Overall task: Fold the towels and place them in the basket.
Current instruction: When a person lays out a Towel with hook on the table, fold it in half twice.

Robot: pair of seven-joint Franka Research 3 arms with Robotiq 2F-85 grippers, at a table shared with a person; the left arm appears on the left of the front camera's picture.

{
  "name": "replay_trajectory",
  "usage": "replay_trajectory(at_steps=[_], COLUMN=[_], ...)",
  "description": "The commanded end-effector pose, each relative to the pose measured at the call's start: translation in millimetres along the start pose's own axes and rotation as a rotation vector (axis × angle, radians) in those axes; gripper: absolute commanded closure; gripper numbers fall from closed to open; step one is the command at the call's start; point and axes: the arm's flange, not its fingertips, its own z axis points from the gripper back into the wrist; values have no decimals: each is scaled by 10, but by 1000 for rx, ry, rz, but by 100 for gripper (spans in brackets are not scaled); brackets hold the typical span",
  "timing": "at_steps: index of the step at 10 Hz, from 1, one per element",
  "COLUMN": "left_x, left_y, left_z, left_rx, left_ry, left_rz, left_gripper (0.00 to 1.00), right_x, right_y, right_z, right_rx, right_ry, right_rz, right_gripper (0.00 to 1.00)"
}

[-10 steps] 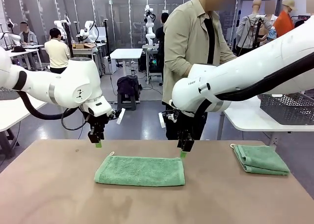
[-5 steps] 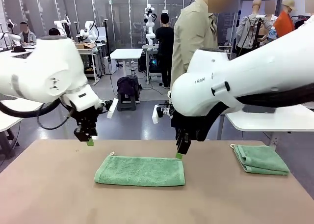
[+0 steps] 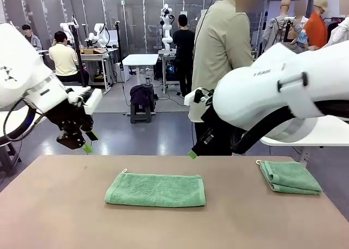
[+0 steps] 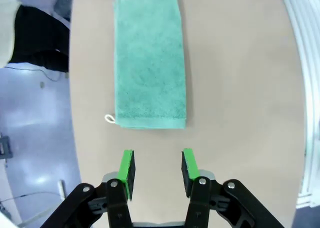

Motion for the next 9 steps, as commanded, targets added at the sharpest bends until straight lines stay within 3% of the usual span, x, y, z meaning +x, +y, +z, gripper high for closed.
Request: replay_trajectory(at_steps=[1, 3, 6, 8, 9], left_x=[-152, -232, -296, -363, -381], left_y=[37, 130, 196, 234, 242], left_z=[25, 72, 96, 110, 102], left_rx=[-9, -32, -31, -32, -34], left_ry=[-72, -82, -78, -82, -60], left_rz=[-13, -2, 8, 7, 8], left_gripper=[50, 50, 50, 50, 50], right_x=[-153, -158, -242, -278, -283], right_y=[-23, -190, -221, -216, -233], right_z=[22, 37, 11, -117, -132], right_rx=[69, 262, 285, 271, 265], right_ry=[-40, 18, 113, 170, 173], right_rz=[-186, -395, -738, -791, -740], right_gripper=[36, 36, 36, 36, 36])
